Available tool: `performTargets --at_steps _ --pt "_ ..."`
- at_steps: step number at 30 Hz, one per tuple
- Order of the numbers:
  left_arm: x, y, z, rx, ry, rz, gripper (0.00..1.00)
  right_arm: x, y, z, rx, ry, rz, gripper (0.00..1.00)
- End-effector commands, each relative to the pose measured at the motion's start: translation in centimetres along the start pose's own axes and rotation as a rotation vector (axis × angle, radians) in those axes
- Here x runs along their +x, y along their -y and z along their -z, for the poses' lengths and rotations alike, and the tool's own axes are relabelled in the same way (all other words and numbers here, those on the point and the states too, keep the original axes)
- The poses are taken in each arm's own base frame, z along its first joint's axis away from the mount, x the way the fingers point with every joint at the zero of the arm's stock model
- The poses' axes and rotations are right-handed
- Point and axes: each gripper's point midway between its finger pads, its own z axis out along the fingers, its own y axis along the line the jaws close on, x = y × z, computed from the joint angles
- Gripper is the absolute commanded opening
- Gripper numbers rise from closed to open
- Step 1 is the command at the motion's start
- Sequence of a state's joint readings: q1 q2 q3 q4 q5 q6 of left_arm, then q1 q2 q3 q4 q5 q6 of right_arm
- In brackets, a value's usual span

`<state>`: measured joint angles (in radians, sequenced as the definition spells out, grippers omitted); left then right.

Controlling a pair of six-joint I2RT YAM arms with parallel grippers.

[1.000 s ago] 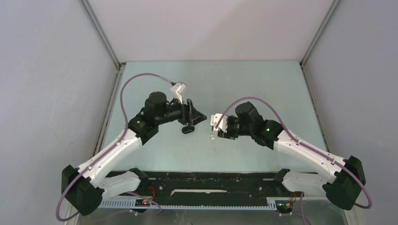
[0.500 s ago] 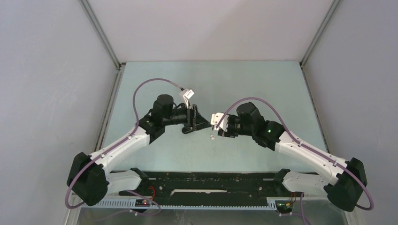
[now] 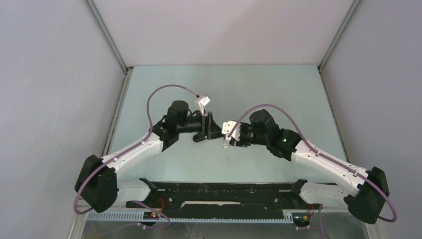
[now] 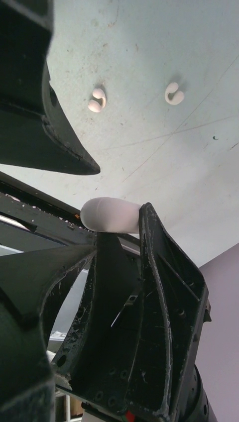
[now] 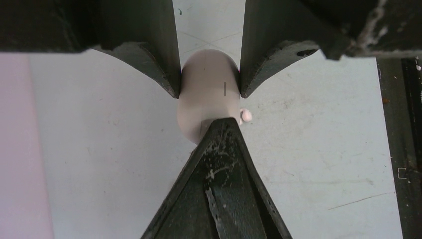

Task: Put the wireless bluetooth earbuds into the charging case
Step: Pick up the charging case at the center of the board.

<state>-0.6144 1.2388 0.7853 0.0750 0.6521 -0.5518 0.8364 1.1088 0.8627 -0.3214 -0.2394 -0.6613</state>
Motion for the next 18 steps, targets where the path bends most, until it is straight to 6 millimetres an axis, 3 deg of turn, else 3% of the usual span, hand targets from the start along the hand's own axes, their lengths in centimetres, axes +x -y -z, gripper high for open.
performTargets --at_steps 1,11,14,16,18 --pt "-0.51 1.78 -0.64 0.080 -0.005 -0.008 0.56 -1.87 0.45 -0.04 0.020 0.065 0.007 0.37" --pt "-0.03 1.81 -1.20 0.099 -0.029 0.013 0.38 -1.91 0.14 -0.26 0.014 0.060 0.011 0.38" --pt "0.08 1.92 -1.31 0.110 -0.035 0.012 0.23 -1.87 0.08 -0.32 0.013 0.058 0.009 0.41" --pt "0.15 2.02 -1.28 0.120 -0.034 0.002 0.08 -1.82 0.03 -0.29 0.009 0.058 0.002 0.47" --pt "0.19 2.11 -1.12 0.123 -0.027 -0.020 0.01 -1.96 -0.34 0.02 -0.021 0.078 -0.008 0.54"
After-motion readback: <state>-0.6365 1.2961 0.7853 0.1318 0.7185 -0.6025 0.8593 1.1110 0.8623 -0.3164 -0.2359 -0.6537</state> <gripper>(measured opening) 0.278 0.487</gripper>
